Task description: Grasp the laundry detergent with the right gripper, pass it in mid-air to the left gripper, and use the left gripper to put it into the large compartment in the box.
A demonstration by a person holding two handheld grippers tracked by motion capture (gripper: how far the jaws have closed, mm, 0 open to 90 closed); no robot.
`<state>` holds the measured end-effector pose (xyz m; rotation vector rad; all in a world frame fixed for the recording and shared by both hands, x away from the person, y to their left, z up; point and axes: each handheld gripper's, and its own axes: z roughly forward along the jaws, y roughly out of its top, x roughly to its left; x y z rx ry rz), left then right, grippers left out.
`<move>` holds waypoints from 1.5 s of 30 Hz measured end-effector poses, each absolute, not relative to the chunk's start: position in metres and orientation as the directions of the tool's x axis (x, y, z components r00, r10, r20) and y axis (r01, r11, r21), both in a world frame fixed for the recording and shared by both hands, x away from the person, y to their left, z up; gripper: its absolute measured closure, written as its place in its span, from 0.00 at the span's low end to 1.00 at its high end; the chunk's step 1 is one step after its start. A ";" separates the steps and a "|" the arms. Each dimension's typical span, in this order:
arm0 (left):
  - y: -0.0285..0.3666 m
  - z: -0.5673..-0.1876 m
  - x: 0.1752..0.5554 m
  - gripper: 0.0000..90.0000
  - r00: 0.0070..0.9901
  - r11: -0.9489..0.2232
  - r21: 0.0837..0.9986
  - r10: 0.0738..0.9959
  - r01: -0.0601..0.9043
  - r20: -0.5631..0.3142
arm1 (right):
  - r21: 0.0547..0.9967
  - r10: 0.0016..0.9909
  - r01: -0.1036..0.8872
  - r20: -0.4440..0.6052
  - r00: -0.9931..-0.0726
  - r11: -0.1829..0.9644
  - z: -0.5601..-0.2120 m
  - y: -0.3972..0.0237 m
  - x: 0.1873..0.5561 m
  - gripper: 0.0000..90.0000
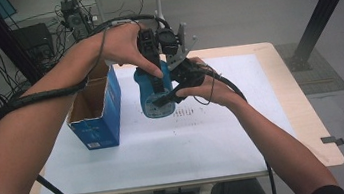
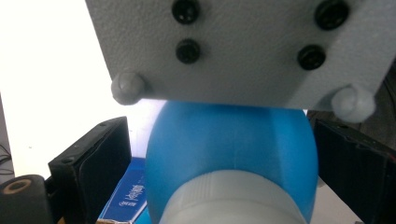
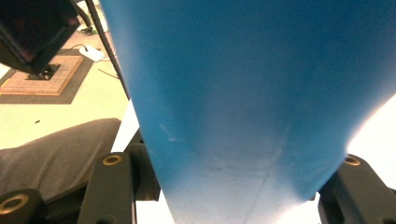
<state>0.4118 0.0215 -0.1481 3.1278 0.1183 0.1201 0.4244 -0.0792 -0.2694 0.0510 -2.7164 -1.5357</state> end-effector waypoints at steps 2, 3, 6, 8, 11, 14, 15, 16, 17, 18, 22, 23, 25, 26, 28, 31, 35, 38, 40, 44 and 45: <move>0.021 -0.148 0.412 0.07 0.994 -0.997 0.014 0.077 0.077 0.076 | 0.858 -0.040 -0.019 0.002 -0.999 0.513 -0.269 -0.079 0.424 0.48; 0.021 -0.148 0.412 0.07 0.994 -0.997 0.014 0.075 0.074 0.077 | 0.858 -0.040 -0.019 0.002 -0.999 0.514 -0.269 -0.079 0.424 0.48; 0.021 -0.148 0.412 0.07 0.994 -0.997 0.015 0.075 0.074 0.076 | 0.857 -0.041 -0.019 0.002 -0.999 0.514 -0.270 -0.079 0.425 0.48; 0.020 -0.148 0.412 0.07 0.994 -0.997 0.016 0.074 0.073 0.075 | 0.857 -0.040 -0.019 0.001 -0.999 0.515 -0.270 -0.079 0.425 0.48; 0.021 -0.148 0.412 0.07 0.995 -0.997 0.016 0.074 0.073 0.073 | 0.856 -0.042 -0.020 0.002 -0.999 0.516 -0.270 -0.078 0.425 0.48; 0.021 -0.148 0.412 0.08 0.994 -0.997 0.019 0.075 0.074 0.074 | 0.857 -0.041 -0.019 0.002 -0.999 0.516 -0.270 -0.079 0.425 0.48; 0.021 -0.148 0.412 0.07 0.994 -0.997 0.020 0.074 0.073 0.075 | 0.856 -0.040 -0.019 0.002 -0.999 0.516 -0.270 -0.079 0.425 0.48; 0.021 -0.148 0.412 0.08 0.994 -0.997 0.021 0.075 0.074 0.074 | 0.856 -0.040 -0.019 0.001 -0.999 0.516 -0.270 -0.079 0.425 0.48; 0.021 -0.148 0.411 0.08 0.994 -0.997 0.019 0.075 0.074 0.075 | 0.856 -0.040 -0.020 0.001 -0.999 0.516 -0.270 -0.079 0.425 0.48; 0.021 -0.148 0.411 0.08 0.994 -0.997 0.019 0.076 0.075 0.074 | 0.856 -0.040 -0.020 0.001 -0.999 0.517 -0.270 -0.079 0.425 0.48; 0.021 -0.147 0.411 0.08 0.995 -0.997 0.024 0.073 0.071 0.074 | 0.857 -0.040 -0.021 0.000 -0.999 0.515 -0.270 -0.079 0.425 0.48; 0.021 -0.147 0.411 0.08 0.994 -0.997 0.023 0.074 0.073 0.075 | 0.857 -0.042 -0.025 -0.004 -0.999 0.515 -0.270 -0.078 0.425 0.48; 0.022 -0.146 0.410 0.08 0.994 -0.997 0.023 0.074 0.073 0.074 | 0.857 -0.041 -0.024 -0.003 -0.999 0.516 -0.270 -0.078 0.425 0.48; 0.022 -0.146 0.410 0.08 0.994 -0.997 0.022 0.073 0.072 0.075 | 0.857 -0.041 -0.024 -0.003 -0.999 0.516 -0.270 -0.078 0.425 0.48; 0.022 -0.146 0.410 0.08 0.994 -0.997 0.022 0.074 0.072 0.074 | 0.856 -0.042 -0.027 -0.006 -0.999 0.517 -0.270 -0.078 0.425 0.48; 0.022 -0.145 0.410 0.08 0.995 -0.997 0.026 0.071 0.070 0.076 | 0.855 -0.040 -0.023 -0.003 -0.999 0.518 -0.270 -0.078 0.425 0.48; 0.021 -0.145 0.409 0.08 0.995 -0.997 0.024 0.069 0.067 0.078 | 0.855 -0.041 -0.023 -0.003 -0.999 0.518 -0.270 -0.078 0.424 0.48; 0.021 -0.145 0.409 0.08 0.994 -0.997 0.025 0.070 0.068 0.079 | 0.856 -0.041 -0.022 0.000 -0.999 0.517 -0.270 -0.078 0.424 0.48; 0.021 -0.145 0.409 0.08 0.994 -0.997 0.024 0.071 0.069 0.079 | 0.855 -0.039 -0.021 -0.001 -0.999 0.518 -0.269 -0.078 0.424 0.48; 0.021 -0.144 0.408 0.08 0.995 -0.998 0.023 0.066 0.064 0.081 | 0.856 -0.038 -0.023 -0.003 -0.999 0.517 -0.268 -0.078 0.424 0.48; 0.021 -0.144 0.408 0.08 0.994 -0.998 0.023 0.067 0.065 0.081 | 0.855 -0.039 -0.023 -0.004 -0.999 0.517 -0.268 -0.078 0.423 0.48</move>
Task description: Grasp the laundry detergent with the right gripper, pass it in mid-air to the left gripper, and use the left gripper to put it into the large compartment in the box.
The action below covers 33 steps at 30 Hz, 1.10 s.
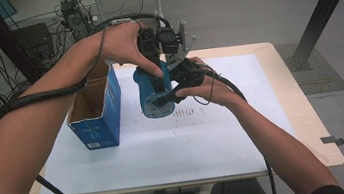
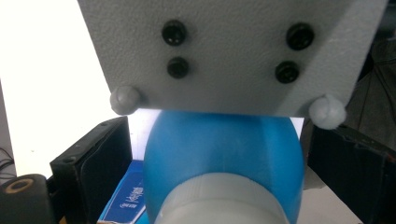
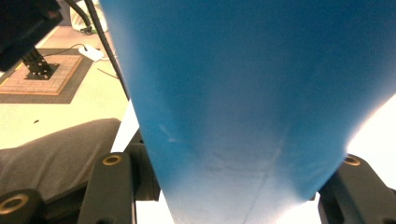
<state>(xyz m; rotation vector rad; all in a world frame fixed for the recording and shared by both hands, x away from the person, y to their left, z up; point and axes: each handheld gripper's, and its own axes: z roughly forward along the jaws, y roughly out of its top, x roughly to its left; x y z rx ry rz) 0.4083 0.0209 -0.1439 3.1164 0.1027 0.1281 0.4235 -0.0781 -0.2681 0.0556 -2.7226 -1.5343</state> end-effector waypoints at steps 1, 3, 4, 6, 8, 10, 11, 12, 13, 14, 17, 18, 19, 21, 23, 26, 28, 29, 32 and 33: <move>0.021 -0.144 0.408 0.08 0.994 -0.998 0.024 0.067 0.065 0.082 | 0.855 -0.040 -0.024 -0.004 -0.999 0.518 -0.268 -0.078 0.423 0.48; 0.021 -0.143 0.408 0.08 0.995 -0.998 0.027 0.064 0.062 0.081 | 0.856 -0.041 -0.025 -0.004 -0.999 0.517 -0.268 -0.078 0.423 0.48; 0.021 -0.143 0.407 0.08 0.995 -0.998 0.029 0.063 0.061 0.083 | 0.856 -0.041 -0.025 -0.004 -0.999 0.517 -0.268 -0.078 0.423 0.48; 0.022 -0.144 0.408 0.09 0.994 -0.998 0.026 0.064 0.062 0.084 | 0.856 -0.042 -0.026 -0.004 -0.999 0.516 -0.268 -0.077 0.423 0.48; 0.022 -0.144 0.408 0.09 0.994 -0.998 0.028 0.064 0.062 0.085 | 0.856 -0.043 -0.027 -0.006 -0.999 0.516 -0.268 -0.077 0.423 0.48; 0.022 -0.144 0.408 0.10 0.994 -0.998 0.026 0.063 0.061 0.086 | 0.857 -0.044 -0.027 -0.005 -0.999 0.515 -0.267 -0.077 0.423 0.48; 0.022 -0.144 0.408 0.11 0.995 -0.998 0.027 0.061 0.059 0.084 | 0.857 -0.045 -0.028 -0.005 -0.999 0.515 -0.267 -0.077 0.423 0.48; 0.023 -0.144 0.408 0.11 0.995 -0.998 0.030 0.058 0.055 0.081 | 0.857 -0.045 -0.028 -0.005 -0.999 0.515 -0.267 -0.077 0.423 0.48; 0.023 -0.144 0.408 0.14 0.995 -0.998 0.034 0.058 0.055 0.078 | 0.857 -0.045 -0.031 -0.009 -0.999 0.514 -0.267 -0.077 0.423 0.48; 0.023 -0.144 0.408 0.14 0.995 -0.998 0.032 0.057 0.055 0.083 | 0.857 -0.045 -0.031 -0.009 -0.999 0.514 -0.267 -0.077 0.423 0.48; 0.023 -0.145 0.409 0.18 0.995 -0.998 0.025 0.051 0.049 0.087 | 0.857 -0.045 -0.030 -0.008 -0.999 0.514 -0.267 -0.078 0.423 0.48; 0.023 -0.145 0.409 0.20 0.995 -0.999 0.022 0.048 0.046 0.089 | 0.858 -0.046 -0.032 -0.010 -0.999 0.512 -0.267 -0.078 0.423 0.48; 0.024 -0.145 0.409 0.20 0.995 -0.999 0.019 0.048 0.046 0.092 | 0.858 -0.046 -0.032 -0.010 -0.999 0.512 -0.267 -0.078 0.423 0.48; 0.024 -0.145 0.409 0.22 0.995 -0.999 0.017 0.046 0.044 0.094 | 0.859 -0.047 -0.033 -0.010 -0.999 0.511 -0.267 -0.078 0.423 0.48; 0.024 -0.145 0.409 0.24 0.995 -0.999 0.016 0.042 0.041 0.094 | 0.860 -0.048 -0.034 -0.011 -0.999 0.509 -0.267 -0.078 0.423 0.48; 0.025 -0.145 0.409 0.30 0.995 -0.999 0.016 0.040 0.039 0.095 | 0.858 -0.046 -0.037 -0.016 -0.999 0.512 -0.267 -0.077 0.423 0.48; 0.025 -0.144 0.409 0.33 0.995 -0.999 0.022 0.036 0.034 0.090 | 0.858 -0.048 -0.032 -0.009 -0.999 0.513 -0.267 -0.077 0.423 0.48; 0.025 -0.145 0.409 0.35 0.995 -0.999 0.025 0.037 0.035 0.088 | 0.858 -0.048 -0.030 -0.006 -0.999 0.513 -0.267 -0.077 0.423 0.48; 0.026 -0.145 0.408 0.39 0.996 -0.999 0.029 0.035 0.032 0.083 | 0.856 -0.043 -0.035 -0.015 -0.999 0.516 -0.268 -0.077 0.423 0.48; 0.026 -0.145 0.408 0.40 0.996 -0.999 0.030 0.034 0.031 0.081 | 0.857 -0.047 -0.033 -0.011 -0.999 0.515 -0.268 -0.077 0.423 0.47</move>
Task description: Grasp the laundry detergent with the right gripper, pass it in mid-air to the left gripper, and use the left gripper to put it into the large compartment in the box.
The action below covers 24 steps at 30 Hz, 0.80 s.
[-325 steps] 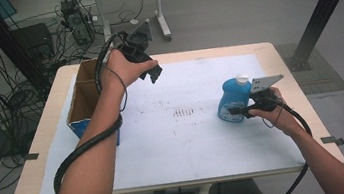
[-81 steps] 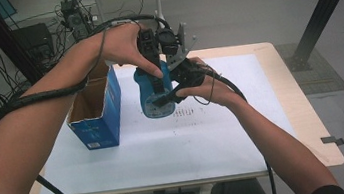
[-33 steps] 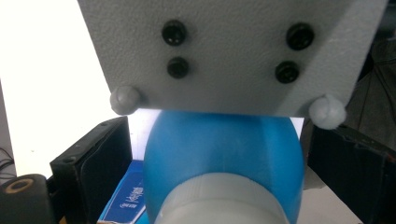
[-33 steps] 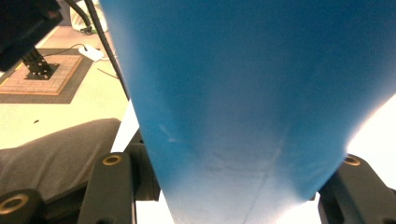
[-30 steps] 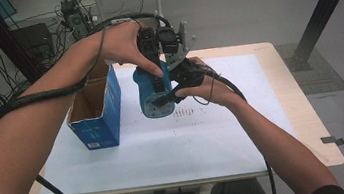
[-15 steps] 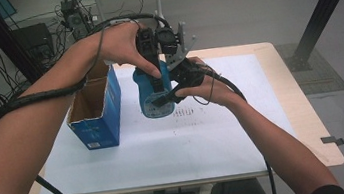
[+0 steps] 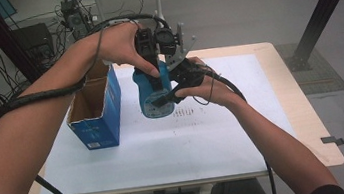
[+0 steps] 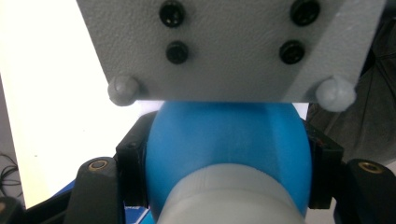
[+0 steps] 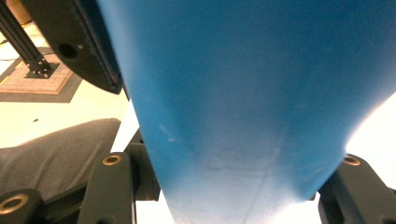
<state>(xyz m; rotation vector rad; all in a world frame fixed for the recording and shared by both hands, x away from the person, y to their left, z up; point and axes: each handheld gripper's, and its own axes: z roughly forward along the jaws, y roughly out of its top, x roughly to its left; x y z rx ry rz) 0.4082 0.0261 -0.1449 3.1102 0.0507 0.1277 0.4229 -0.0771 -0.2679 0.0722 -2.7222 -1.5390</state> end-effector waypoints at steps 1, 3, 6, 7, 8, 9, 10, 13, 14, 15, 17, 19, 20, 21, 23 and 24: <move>0.026 -0.145 0.408 0.40 0.996 -0.999 0.031 0.035 0.033 0.078 | 0.857 -0.047 -0.033 -0.011 -0.999 0.515 -0.268 -0.077 0.423 0.47; 0.027 -0.145 0.408 0.40 0.996 -0.999 0.033 0.038 0.035 0.077 | 0.855 -0.046 -0.038 -0.017 -0.999 0.517 -0.268 -0.077 0.423 0.47; 0.027 -0.145 0.408 0.41 0.996 -0.999 0.029 0.042 0.040 0.074 | 0.853 -0.043 -0.044 -0.025 -0.999 0.520 -0.268 -0.076 0.422 0.47; 0.027 -0.145 0.408 0.41 0.996 -0.999 0.029 0.045 0.043 0.074 | 0.852 -0.042 -0.045 -0.027 -0.999 0.521 -0.268 -0.076 0.422 0.47; 0.027 -0.145 0.408 0.41 0.996 -0.999 0.027 0.047 0.045 0.074 | 0.853 -0.042 -0.044 -0.026 -0.999 0.521 -0.268 -0.076 0.422 0.47; 0.026 -0.145 0.408 0.41 0.996 -0.999 0.026 0.046 0.045 0.075 | 0.853 -0.041 -0.045 -0.028 -0.999 0.520 -0.269 -0.076 0.422 0.47; 0.026 -0.146 0.408 0.41 0.996 -0.999 0.028 0.047 0.045 0.076 | 0.853 -0.040 -0.046 -0.029 -0.999 0.520 -0.269 -0.076 0.422 0.47; 0.026 -0.146 0.408 0.41 0.996 -0.999 0.026 0.044 0.042 0.080 | 0.851 -0.037 -0.048 -0.034 -0.999 0.522 -0.268 -0.077 0.422 0.47; 0.026 -0.146 0.408 0.41 0.996 -0.999 0.024 0.045 0.044 0.080 | 0.851 -0.036 -0.049 -0.035 -0.999 0.523 -0.268 -0.077 0.422 0.47; 0.025 -0.146 0.408 0.41 0.996 -0.999 0.024 0.047 0.045 0.080 | 0.850 -0.033 -0.057 -0.046 -0.998 0.524 -0.269 -0.077 0.423 0.47; 0.025 -0.146 0.408 0.41 0.996 -0.999 0.020 0.044 0.042 0.079 | 0.850 -0.033 -0.060 -0.050 -0.998 0.523 -0.269 -0.077 0.423 0.47; 0.025 -0.147 0.408 0.41 0.996 -0.999 0.019 0.042 0.040 0.079 | 0.850 -0.033 -0.061 -0.051 -0.998 0.524 -0.270 -0.077 0.423 0.47; 0.025 -0.147 0.408 0.41 0.996 -0.999 0.018 0.042 0.040 0.079 | 0.850 -0.032 -0.058 -0.049 -0.998 0.524 -0.270 -0.077 0.423 0.47; 0.025 -0.147 0.408 0.41 0.996 -0.999 0.018 0.043 0.042 0.079 | 0.852 -0.033 -0.049 -0.037 -0.999 0.522 -0.270 -0.077 0.422 0.47; 0.025 -0.148 0.408 0.41 0.996 -0.999 0.017 0.044 0.042 0.080 | 0.852 -0.033 -0.049 -0.038 -0.999 0.522 -0.271 -0.077 0.422 0.47; 0.025 -0.148 0.408 0.41 0.996 -0.999 0.016 0.045 0.044 0.081 | 0.851 -0.033 -0.050 -0.038 -0.999 0.522 -0.271 -0.077 0.422 0.47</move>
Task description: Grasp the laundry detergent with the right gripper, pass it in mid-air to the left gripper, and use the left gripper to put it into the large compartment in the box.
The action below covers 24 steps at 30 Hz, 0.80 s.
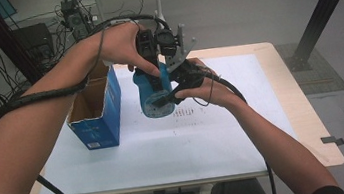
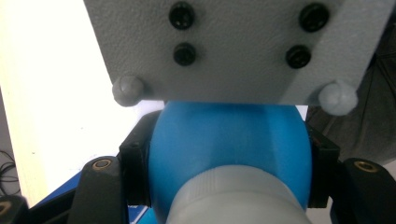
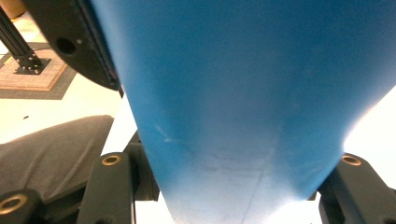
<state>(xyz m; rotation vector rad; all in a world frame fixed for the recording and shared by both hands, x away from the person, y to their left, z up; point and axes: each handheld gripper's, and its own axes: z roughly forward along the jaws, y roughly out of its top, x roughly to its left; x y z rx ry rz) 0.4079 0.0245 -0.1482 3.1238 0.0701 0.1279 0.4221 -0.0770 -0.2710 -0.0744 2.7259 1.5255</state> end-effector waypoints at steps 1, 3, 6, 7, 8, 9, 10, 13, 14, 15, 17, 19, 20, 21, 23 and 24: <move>0.024 -0.148 0.408 0.41 0.995 -0.999 0.015 0.045 0.044 0.084 | 0.851 -0.034 -0.050 -0.038 -0.999 0.522 -0.271 -0.077 0.422 0.47; 0.024 -0.148 0.408 0.41 0.995 -0.999 0.014 0.045 0.043 0.085 | 0.852 -0.033 -0.051 -0.040 -0.999 0.522 -0.271 -0.077 0.422 0.47; 0.024 -0.148 0.407 0.42 0.995 -0.999 0.011 0.047 0.046 0.084 | 0.854 -0.035 -0.052 -0.039 -0.999 0.518 -0.272 -0.077 0.422 0.47; 0.024 -0.148 0.407 0.42 0.995 -0.999 0.011 0.048 0.047 0.085 | 0.853 -0.033 -0.056 -0.045 -0.998 0.519 -0.272 -0.077 0.422 0.47; 0.024 -0.149 0.407 0.42 0.995 -0.999 0.008 0.049 0.048 0.086 | 0.853 -0.033 -0.057 -0.046 -0.998 0.518 -0.272 -0.077 0.422 0.47; 0.024 -0.149 0.407 0.42 0.995 -0.999 0.007 0.047 0.047 0.087 | 0.854 -0.035 -0.055 -0.043 -0.998 0.518 -0.272 -0.077 0.422 0.47; 0.023 -0.149 0.406 0.42 0.995 -0.999 0.007 0.046 0.046 0.089 | 0.850 -0.033 -0.044 -0.031 -0.999 0.525 -0.272 -0.077 0.421 0.47; 0.023 -0.150 0.406 0.42 0.995 -0.999 0.006 0.043 0.042 0.093 | 0.849 -0.030 -0.053 -0.044 -0.999 0.525 -0.273 -0.077 0.422 0.46; 0.023 -0.150 0.406 0.42 0.995 -0.999 0.004 0.043 0.043 0.094 | 0.849 -0.030 -0.053 -0.044 -0.999 0.525 -0.273 -0.077 0.422 0.46; 0.023 -0.149 0.406 0.42 0.995 -0.999 0.002 0.043 0.043 0.094 | 0.850 -0.030 -0.051 -0.042 -0.999 0.524 -0.273 -0.077 0.422 0.46; 0.023 -0.149 0.406 0.42 0.994 -0.999 -0.001 0.039 0.039 0.098 | 0.850 -0.029 -0.056 -0.048 -0.998 0.524 -0.273 -0.077 0.422 0.46; 0.023 -0.150 0.406 0.42 0.994 -0.999 0.000 0.039 0.040 0.102 | 0.850 -0.028 -0.058 -0.051 -0.998 0.523 -0.273 -0.076 0.423 0.46; 0.024 -0.150 0.406 0.42 0.994 -0.999 -0.002 0.041 0.042 0.101 | 0.850 -0.028 -0.059 -0.052 -0.998 0.523 -0.273 -0.076 0.423 0.46; 0.024 -0.150 0.406 0.42 0.994 -0.999 -0.005 0.042 0.043 0.099 | 0.850 -0.028 -0.058 -0.051 -0.998 0.523 -0.273 -0.076 0.423 0.46; 0.024 -0.150 0.406 0.42 0.994 -0.999 -0.004 0.047 0.047 0.098 | 0.853 -0.030 -0.049 -0.039 -0.999 0.520 -0.274 -0.075 0.422 0.46; 0.024 -0.150 0.406 0.42 0.994 -0.999 -0.003 0.045 0.046 0.100 | 0.851 -0.031 -0.057 -0.049 -0.998 0.521 -0.274 -0.075 0.423 0.46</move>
